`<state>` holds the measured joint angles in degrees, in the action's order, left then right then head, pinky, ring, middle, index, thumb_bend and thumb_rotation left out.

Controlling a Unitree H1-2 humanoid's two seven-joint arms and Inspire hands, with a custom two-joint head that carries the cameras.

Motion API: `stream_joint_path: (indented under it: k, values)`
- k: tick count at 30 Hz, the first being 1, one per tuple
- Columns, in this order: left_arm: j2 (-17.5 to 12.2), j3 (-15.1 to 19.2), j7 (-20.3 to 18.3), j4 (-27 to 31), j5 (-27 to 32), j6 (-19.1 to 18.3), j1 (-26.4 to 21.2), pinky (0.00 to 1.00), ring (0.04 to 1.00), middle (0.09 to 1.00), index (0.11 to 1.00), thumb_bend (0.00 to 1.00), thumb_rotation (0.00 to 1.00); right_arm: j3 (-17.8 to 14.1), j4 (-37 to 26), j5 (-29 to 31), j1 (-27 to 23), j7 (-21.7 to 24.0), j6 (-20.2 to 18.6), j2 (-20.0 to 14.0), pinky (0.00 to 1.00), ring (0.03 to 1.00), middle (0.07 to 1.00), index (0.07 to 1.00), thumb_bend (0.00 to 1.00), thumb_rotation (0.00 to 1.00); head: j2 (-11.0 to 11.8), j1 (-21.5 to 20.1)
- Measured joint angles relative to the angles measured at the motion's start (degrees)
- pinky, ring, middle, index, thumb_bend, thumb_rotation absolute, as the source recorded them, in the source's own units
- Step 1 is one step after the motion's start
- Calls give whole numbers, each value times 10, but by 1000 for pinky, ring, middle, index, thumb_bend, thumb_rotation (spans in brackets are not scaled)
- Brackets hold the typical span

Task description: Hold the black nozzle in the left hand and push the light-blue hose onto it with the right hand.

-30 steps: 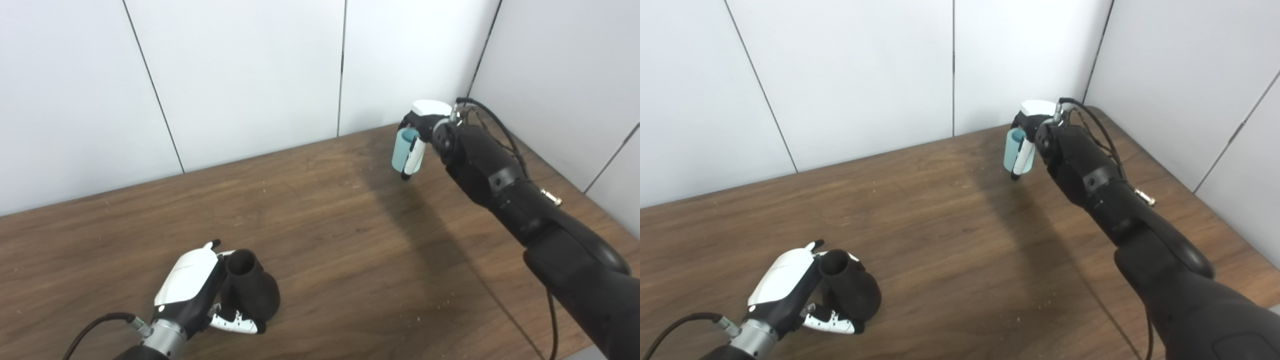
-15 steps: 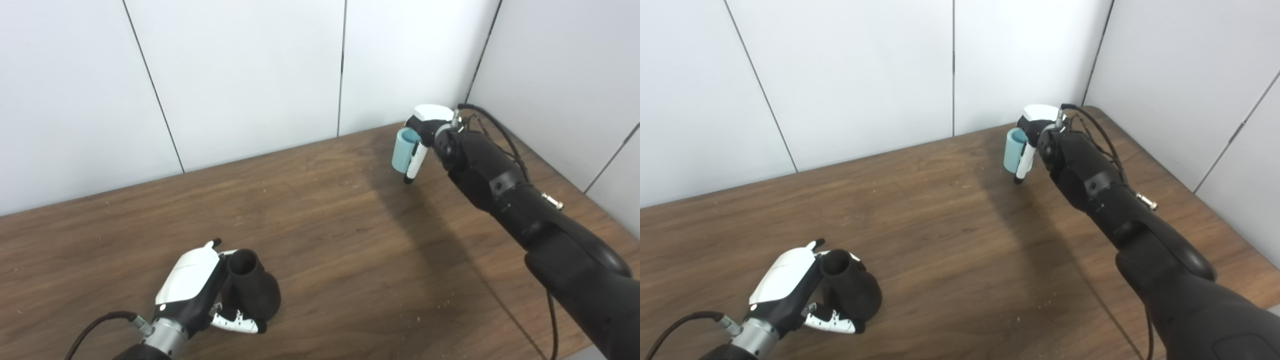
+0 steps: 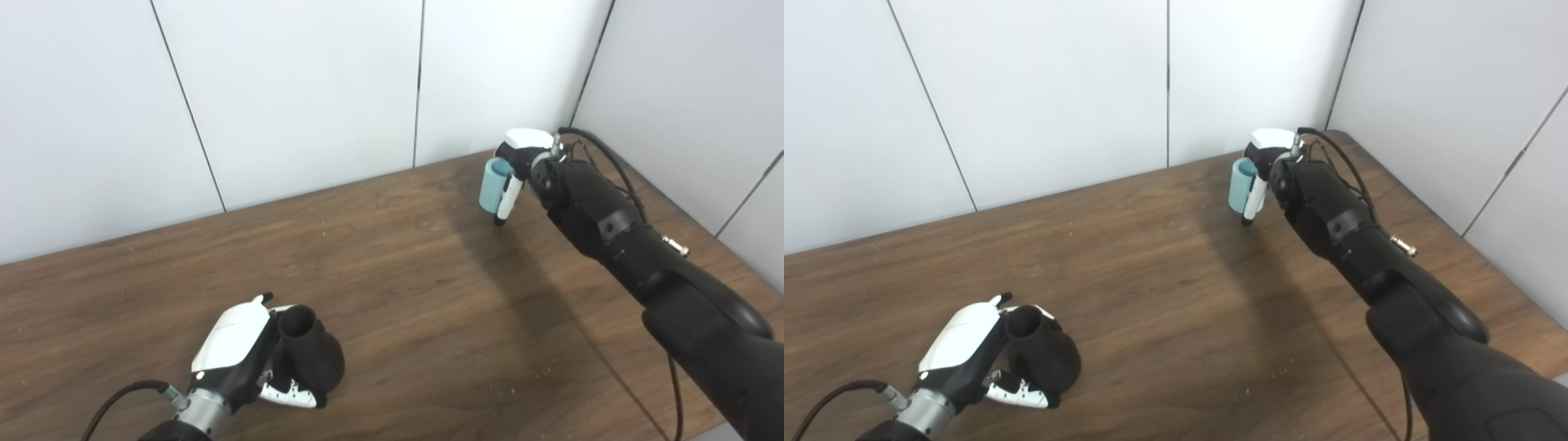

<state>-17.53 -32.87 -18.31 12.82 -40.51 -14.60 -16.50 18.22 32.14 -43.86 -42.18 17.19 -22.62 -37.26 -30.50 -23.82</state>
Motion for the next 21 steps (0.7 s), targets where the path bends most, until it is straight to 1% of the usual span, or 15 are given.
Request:
stream_joint_path:
  k: [7,9,10,13,16,21]
  values:
    - [1,0,0,0,0,0,0,973,613,483,489,524,0,0,0,0,0,-16,10,0,485,527,587,644,836,0,0,2]
    - [1,0,0,0,0,0,0,973,611,482,490,524,0,0,0,0,0,-18,12,0,524,567,616,663,844,0,-2,2]
    - [1,0,0,0,0,0,0,973,611,481,490,524,0,0,1,0,0,-18,13,0,558,598,649,676,851,0,-3,3]
    - [1,0,0,0,0,0,0,973,611,478,492,524,0,0,1,0,0,-19,14,0,594,640,693,694,862,0,-4,3]
    - [1,0,0,0,0,0,0,973,611,477,492,524,0,1,2,0,0,-25,24,0,589,659,713,701,867,0,-4,4]
    - [1,0,-1,0,0,-1,-1,973,611,477,492,524,0,3,3,0,0,-41,32,0,578,657,720,716,868,0,-2,4]
